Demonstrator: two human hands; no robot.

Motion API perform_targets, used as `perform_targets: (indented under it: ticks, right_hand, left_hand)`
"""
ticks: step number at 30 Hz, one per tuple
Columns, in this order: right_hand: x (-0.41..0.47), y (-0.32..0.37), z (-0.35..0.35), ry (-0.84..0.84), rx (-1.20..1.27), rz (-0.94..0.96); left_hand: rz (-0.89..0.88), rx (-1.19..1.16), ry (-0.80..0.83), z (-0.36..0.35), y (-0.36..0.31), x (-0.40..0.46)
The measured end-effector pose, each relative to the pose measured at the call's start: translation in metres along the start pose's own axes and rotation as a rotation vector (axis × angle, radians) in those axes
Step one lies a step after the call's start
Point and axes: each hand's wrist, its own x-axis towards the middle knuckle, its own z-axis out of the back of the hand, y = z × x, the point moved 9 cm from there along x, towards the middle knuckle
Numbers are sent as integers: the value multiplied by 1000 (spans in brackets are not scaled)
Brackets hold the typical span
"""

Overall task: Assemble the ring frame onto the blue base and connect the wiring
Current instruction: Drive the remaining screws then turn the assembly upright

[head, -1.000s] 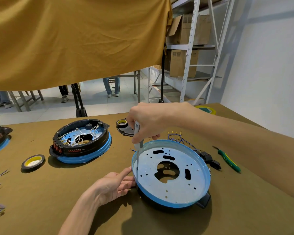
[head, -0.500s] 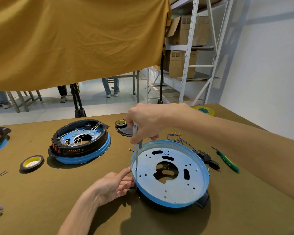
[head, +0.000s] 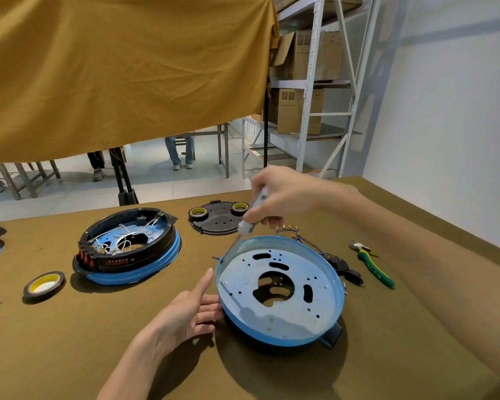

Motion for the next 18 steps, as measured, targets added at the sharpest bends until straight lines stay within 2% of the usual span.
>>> perform_targets:
  ticks: [3, 5, 9, 11, 13, 16, 18]
  right_hand:
    - [-32, -63, 9, -195, 370, -98]
    - [-56, -107, 4, -325, 454, -185]
    - [-103, -190, -18, -605, 566, -428]
    - [-121, -215, -32, -687, 472, -457]
    - [-132, -230, -49, -699, 303, -469]
    - [-136, -236, -79, -640, 172, -442]
    - [-131, -234, -94, -586, 123, -438]
  left_hand:
    - [-107, 110, -43, -6, -11, -3]
    - [-161, 209, -102, -9, -14, -5]
    - [-229, 2, -190, -5, -21, -7]
    - [-253, -157, -183, -5, -26, -11]
    - [-284, -215, -248, 3, -33, -16]
    - [-360, -232, -368, 16, -47, -21]
    - [-494, -206, -428, 21, -67, -31]
